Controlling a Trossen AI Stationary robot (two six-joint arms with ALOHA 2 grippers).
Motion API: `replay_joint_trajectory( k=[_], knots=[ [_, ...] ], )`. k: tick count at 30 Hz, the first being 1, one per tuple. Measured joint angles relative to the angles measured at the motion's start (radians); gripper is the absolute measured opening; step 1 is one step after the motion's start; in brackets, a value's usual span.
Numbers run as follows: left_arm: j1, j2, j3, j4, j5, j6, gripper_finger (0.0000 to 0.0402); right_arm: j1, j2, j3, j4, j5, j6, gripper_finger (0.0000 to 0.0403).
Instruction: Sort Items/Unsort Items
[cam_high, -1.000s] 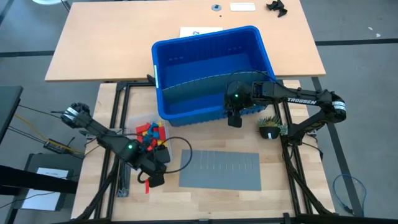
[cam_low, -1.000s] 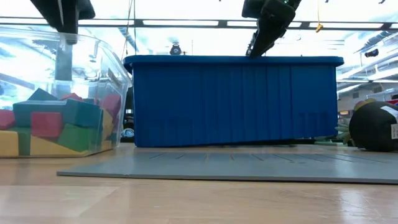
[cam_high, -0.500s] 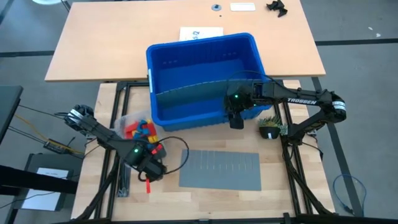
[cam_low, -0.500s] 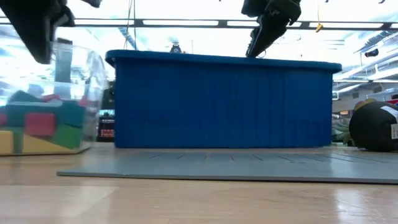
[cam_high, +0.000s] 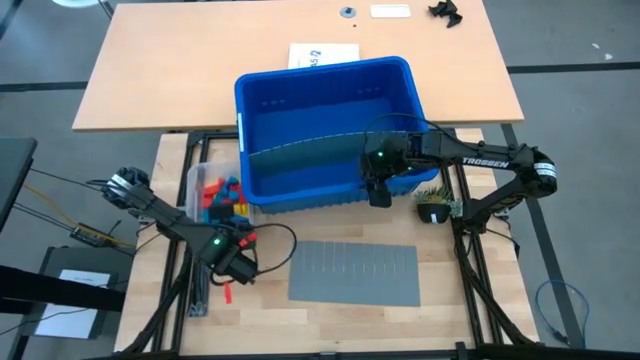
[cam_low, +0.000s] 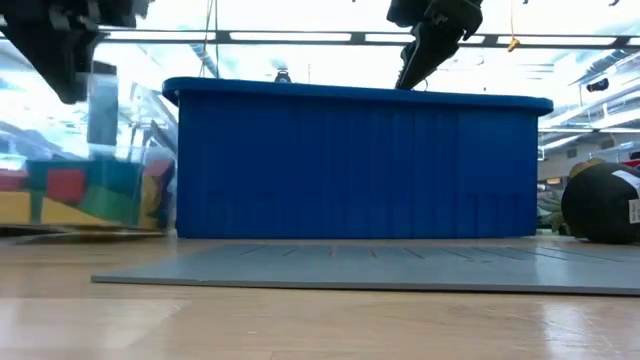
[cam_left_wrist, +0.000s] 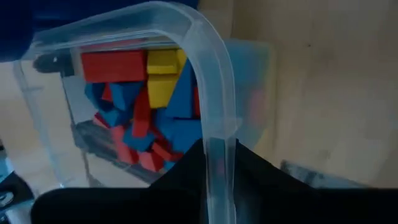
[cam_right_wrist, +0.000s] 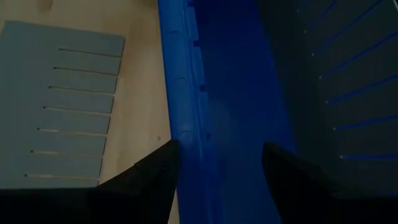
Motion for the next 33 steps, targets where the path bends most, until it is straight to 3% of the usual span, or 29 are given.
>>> replay_joint_trajectory(
  k=[8,14,20,26,29,33],
  knots=[
    [0.016,-0.021,-0.118,0.001,-0.012,-0.11,0.0088,0.0,0.004,0.0,0.016,0.0,-0.006,0.0227],
    [0.014,-0.054,-0.023,0.01,0.019,-0.221,0.0143,0.0,0.005,0.0,0.036,0.001,0.007,0.0242],
    [0.012,-0.156,0.09,0.064,0.003,-0.241,0.0191,-0.002,0.002,0.0,0.021,0.052,0.104,0.0263],
    [0.014,-0.241,0.142,0.286,-0.219,-0.12,0.0203,0.029,-0.044,0.0,-0.115,0.021,0.14,0.0264],
    [0.07,-0.252,0.133,0.412,-0.247,-0.001,0.0198,0.047,-0.07,0.0,-0.233,0.052,0.116,0.0261],
    [0.179,-0.237,0.104,0.543,-0.246,0.162,0.019,0.045,-0.088,0.0,-0.34,0.176,0.075,0.0253]
  ],
)
